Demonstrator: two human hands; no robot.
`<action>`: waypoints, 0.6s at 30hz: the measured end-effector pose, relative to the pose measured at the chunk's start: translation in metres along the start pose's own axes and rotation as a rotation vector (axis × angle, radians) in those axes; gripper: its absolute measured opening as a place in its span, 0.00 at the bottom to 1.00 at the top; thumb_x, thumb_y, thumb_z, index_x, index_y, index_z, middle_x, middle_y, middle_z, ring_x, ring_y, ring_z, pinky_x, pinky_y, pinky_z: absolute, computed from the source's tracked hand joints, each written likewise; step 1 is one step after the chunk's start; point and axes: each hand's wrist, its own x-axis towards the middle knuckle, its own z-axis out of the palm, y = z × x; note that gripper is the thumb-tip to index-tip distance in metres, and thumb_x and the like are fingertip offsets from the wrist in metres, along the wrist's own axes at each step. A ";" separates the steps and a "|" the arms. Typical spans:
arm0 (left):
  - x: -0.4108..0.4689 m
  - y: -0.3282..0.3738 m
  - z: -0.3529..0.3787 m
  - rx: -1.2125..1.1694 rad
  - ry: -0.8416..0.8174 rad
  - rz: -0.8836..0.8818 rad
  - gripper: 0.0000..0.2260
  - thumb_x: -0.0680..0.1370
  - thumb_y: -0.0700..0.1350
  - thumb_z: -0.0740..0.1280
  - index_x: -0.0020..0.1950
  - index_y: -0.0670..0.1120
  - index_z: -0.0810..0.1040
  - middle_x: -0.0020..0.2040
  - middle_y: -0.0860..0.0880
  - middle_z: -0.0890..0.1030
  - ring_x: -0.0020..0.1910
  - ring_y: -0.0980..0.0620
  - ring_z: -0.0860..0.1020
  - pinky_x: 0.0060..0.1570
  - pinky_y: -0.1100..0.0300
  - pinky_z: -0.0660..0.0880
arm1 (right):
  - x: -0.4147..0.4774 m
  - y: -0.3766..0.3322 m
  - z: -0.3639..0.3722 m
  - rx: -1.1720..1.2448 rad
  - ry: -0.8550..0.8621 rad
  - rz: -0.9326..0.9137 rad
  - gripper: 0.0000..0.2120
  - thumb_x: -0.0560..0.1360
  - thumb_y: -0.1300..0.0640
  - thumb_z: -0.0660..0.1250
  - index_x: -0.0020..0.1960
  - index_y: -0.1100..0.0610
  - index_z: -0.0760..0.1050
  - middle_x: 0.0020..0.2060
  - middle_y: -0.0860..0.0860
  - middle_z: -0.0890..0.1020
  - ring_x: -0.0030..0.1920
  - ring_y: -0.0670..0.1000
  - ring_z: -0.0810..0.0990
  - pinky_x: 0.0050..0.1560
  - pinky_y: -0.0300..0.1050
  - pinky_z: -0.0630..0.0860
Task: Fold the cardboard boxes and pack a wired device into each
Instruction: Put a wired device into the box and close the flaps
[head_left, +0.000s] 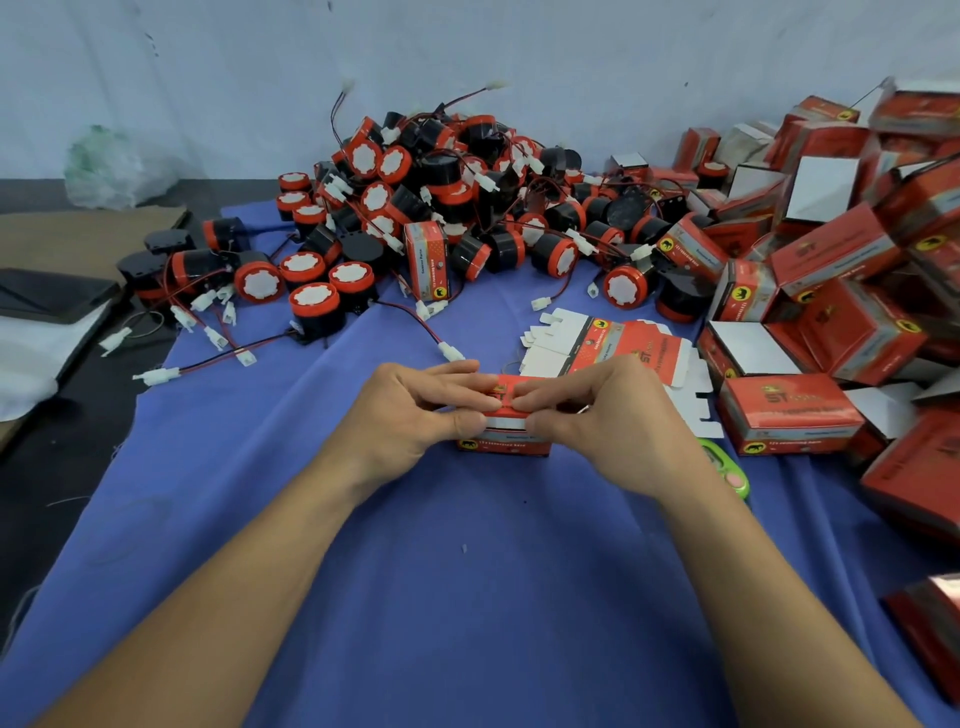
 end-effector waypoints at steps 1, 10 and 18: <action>0.001 0.000 -0.001 -0.022 -0.027 -0.016 0.19 0.73 0.33 0.77 0.44 0.60 0.89 0.54 0.58 0.87 0.68 0.67 0.75 0.62 0.68 0.76 | 0.000 0.000 -0.003 0.020 -0.040 0.004 0.11 0.73 0.63 0.76 0.48 0.48 0.89 0.48 0.39 0.87 0.51 0.40 0.85 0.54 0.47 0.82; 0.001 -0.005 -0.009 0.157 -0.108 0.017 0.20 0.73 0.35 0.79 0.49 0.61 0.89 0.59 0.64 0.84 0.71 0.69 0.70 0.68 0.66 0.70 | -0.028 -0.006 0.003 -0.357 -0.062 -0.047 0.23 0.80 0.58 0.67 0.62 0.29 0.76 0.63 0.26 0.76 0.70 0.42 0.74 0.67 0.46 0.75; -0.003 -0.001 0.001 0.155 -0.016 0.022 0.12 0.75 0.40 0.77 0.47 0.59 0.89 0.56 0.62 0.86 0.68 0.69 0.73 0.69 0.62 0.71 | -0.057 0.005 0.035 -0.593 0.145 -0.236 0.28 0.76 0.64 0.69 0.74 0.49 0.74 0.72 0.49 0.76 0.75 0.57 0.70 0.70 0.52 0.68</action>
